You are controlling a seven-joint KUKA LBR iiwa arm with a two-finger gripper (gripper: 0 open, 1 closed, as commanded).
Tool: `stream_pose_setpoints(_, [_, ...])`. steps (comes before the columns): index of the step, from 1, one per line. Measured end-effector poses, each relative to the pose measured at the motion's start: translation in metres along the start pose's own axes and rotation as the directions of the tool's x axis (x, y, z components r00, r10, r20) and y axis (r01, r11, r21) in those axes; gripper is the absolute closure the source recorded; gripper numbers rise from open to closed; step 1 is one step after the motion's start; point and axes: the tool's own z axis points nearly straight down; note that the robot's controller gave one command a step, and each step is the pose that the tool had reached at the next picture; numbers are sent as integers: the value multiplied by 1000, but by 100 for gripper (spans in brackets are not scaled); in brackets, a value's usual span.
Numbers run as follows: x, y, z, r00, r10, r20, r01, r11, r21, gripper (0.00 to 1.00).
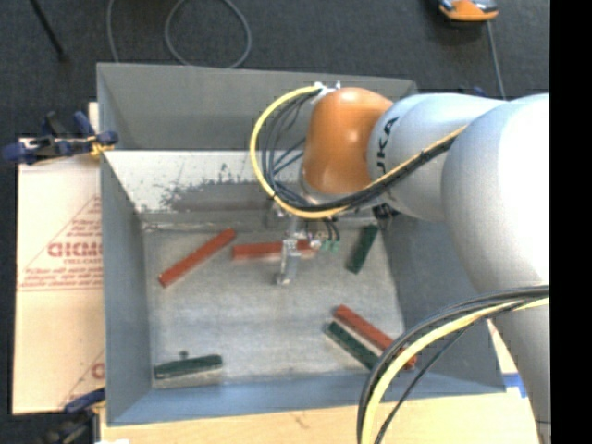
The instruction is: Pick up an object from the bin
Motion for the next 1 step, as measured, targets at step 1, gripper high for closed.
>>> stream_pose_setpoints(1, [0, 0, 0, 1000, 2, 1, -2, 1000, 0, 100])
